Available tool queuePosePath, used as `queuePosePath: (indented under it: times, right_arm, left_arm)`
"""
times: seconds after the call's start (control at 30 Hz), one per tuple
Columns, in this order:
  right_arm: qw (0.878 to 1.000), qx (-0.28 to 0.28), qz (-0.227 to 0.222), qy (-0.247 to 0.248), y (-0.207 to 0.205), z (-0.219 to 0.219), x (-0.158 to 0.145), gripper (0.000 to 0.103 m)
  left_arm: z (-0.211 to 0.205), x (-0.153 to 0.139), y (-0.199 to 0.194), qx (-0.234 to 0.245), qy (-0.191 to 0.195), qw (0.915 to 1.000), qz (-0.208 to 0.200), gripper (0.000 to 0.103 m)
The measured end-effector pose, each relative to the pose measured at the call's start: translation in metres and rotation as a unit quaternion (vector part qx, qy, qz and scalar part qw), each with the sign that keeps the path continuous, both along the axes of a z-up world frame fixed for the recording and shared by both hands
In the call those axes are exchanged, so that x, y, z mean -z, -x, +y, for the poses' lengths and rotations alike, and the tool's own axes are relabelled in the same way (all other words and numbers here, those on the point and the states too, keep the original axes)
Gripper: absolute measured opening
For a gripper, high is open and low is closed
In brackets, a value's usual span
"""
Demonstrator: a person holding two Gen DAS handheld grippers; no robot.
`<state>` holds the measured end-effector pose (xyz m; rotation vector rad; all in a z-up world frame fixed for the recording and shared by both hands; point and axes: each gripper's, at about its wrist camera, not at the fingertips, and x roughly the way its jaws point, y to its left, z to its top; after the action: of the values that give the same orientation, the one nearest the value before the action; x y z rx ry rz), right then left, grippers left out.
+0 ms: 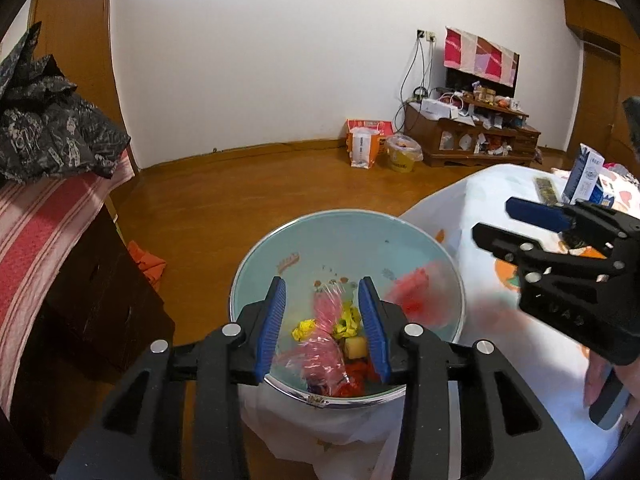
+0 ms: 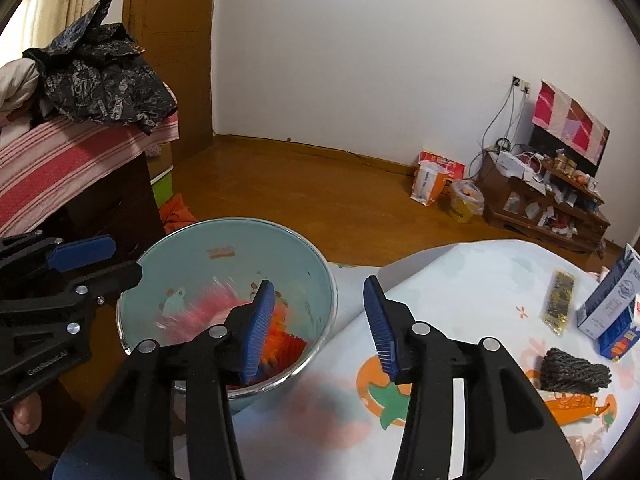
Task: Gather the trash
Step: 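Move both open tools back over the remaining trash on the table, then grasp the yellow-printed clear bag with the left tool while the right tool grasps the red-printed clear bag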
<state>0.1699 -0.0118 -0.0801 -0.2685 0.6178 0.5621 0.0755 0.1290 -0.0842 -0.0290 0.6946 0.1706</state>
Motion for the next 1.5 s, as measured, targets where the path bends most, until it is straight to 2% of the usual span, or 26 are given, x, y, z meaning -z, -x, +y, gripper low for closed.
queuePosePath:
  times: [0.13,0.3,0.43,0.6,0.87,1.03,1.23,1.43,1.5]
  right_arm:
    - [1.000,0.023,-0.004,0.001,0.006,-0.018,-0.005,0.046]
    - [0.997,0.072,-0.022,-0.008,0.026,-0.069,-0.028,0.051]
    - [0.993,0.113,-0.036,-0.002,0.048,-0.121,-0.039,0.054]
    - [0.984,0.173,-0.032,0.006,0.071,-0.185,-0.033,0.058]
    - [0.964,0.265,-0.011,0.017,0.102,-0.281,-0.007,0.059]
    - [0.953,0.303,-0.008,0.014,0.122,-0.325,-0.001,0.059]
    - [0.944,0.329,-0.013,0.003,0.135,-0.355,0.006,0.064]
    - [0.943,0.332,0.000,-0.016,0.135,-0.366,0.018,0.064]
    - [0.944,0.329,0.003,-0.021,0.135,-0.366,0.022,0.064]
  left_arm:
    - [-0.001,0.002,-0.001,0.000,0.006,1.0000,0.006,0.043]
    - [-0.023,0.006,0.000,0.029,0.009,0.9994,0.014,0.046]
    - [-0.061,0.010,0.002,0.072,0.000,0.9972,0.020,0.051]
    - [-0.104,0.009,0.003,0.118,-0.010,0.9927,0.021,0.056]
    - [-0.176,0.002,0.007,0.192,-0.018,0.9811,0.014,0.060]
    - [-0.218,0.001,0.006,0.233,-0.021,0.9720,0.019,0.060]
    - [-0.266,0.005,0.010,0.275,-0.037,0.9605,0.023,0.062]
    - [-0.299,0.022,0.006,0.308,-0.040,0.9490,0.055,0.063]
    - [-0.302,0.029,0.005,0.317,-0.033,0.9452,0.073,0.051]
